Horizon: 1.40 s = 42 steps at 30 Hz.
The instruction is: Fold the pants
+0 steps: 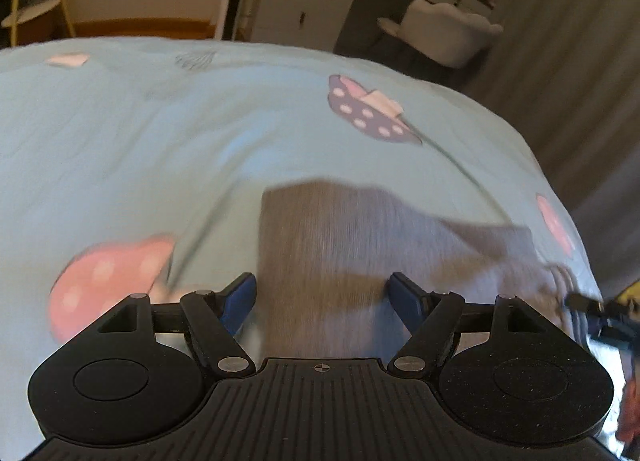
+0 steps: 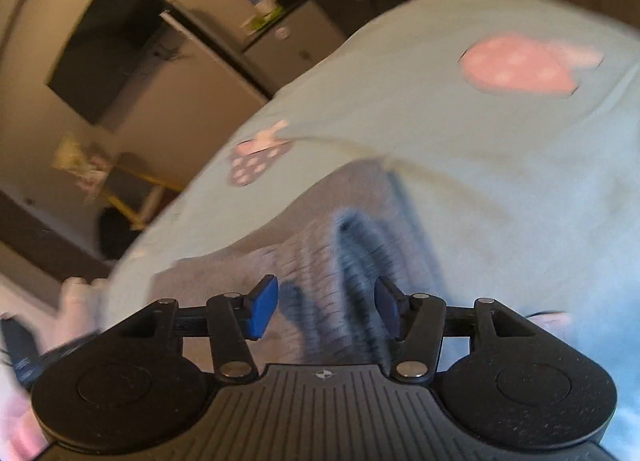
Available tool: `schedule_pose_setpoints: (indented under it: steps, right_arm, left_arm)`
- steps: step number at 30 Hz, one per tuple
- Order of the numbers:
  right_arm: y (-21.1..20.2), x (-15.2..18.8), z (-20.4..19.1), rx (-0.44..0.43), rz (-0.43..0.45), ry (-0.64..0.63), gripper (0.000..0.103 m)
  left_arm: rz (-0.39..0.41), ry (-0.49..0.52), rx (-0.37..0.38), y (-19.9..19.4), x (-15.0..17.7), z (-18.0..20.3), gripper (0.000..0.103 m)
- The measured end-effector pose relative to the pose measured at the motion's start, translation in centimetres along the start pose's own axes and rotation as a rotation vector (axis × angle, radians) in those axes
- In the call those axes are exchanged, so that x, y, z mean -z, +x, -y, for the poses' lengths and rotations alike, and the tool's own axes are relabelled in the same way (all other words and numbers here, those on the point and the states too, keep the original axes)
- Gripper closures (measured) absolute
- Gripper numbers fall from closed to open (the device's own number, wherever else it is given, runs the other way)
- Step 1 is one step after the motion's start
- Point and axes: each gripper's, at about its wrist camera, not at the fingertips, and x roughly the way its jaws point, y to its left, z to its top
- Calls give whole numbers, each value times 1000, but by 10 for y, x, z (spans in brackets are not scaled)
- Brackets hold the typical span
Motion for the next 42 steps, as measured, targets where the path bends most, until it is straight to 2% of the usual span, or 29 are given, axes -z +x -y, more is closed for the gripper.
schedule_pose_setpoints:
  steps: [2,4,6,7,9,11,13,14,15,16,19,21,25,30,31,33,36,39,42]
  right_arm:
    - [11,0,6,-68,-11,29,48]
    - [23,-2,8,-79,-6,41,49]
    - [28,-5,4,-63,3,25,59]
    - [27,-5,-1,-42,18,-17,69]
    - [23,-3,-18,-13,62,-129,75]
    - [16,-4,-34,-9,115,-211,76]
    - [3,-4,-38,-68,180,-224,78]
    - [-3,-3,-37,-82,217,-234,83]
    - [-7,-2,-35,-65,247,-247,86]
    - [-5,-3,-28,-38,227,-236,85]
    - [12,2,-9,44,119,-209,78]
    - [7,4,-10,82,110,-211,61]
    - [-15,2,6,58,101,-122,34]
    - [-19,18,31,23,-3,-73,33]
    - [-19,22,34,13,-7,-65,30]
    - [-19,26,41,11,-8,-38,23]
    - [-14,24,52,-53,-28,24,19]
    - [0,22,61,-146,-91,85,8]
    - [8,17,57,-155,-101,73,8]
  left_arm:
    - [3,15,-17,14,-11,6,20]
    - [-28,43,-27,29,-19,12,13]
    - [-64,97,-35,37,-22,16,12]
    - [-69,131,-35,39,-23,18,11]
    - [-57,191,-52,43,-22,20,13]
    - [-28,207,-69,44,-21,21,22]
    - [29,192,-77,41,-19,24,28]
    - [60,187,-85,39,-17,25,30]
    - [80,184,-91,39,-15,25,30]
    - [96,177,-92,38,-12,25,30]
    - [122,160,-125,41,-6,28,24]
    - [109,126,-118,37,-6,24,24]
    - [46,97,-71,17,-8,9,23]
    - [-68,-14,20,-6,25,-23,20]
    - [-87,-20,44,-8,33,-27,19]
    - [-141,-41,111,-7,46,-33,19]
    - [-218,-107,220,2,56,-40,18]
    - [-216,-142,251,10,55,-42,16]
    - [-214,-168,260,19,47,-41,15]
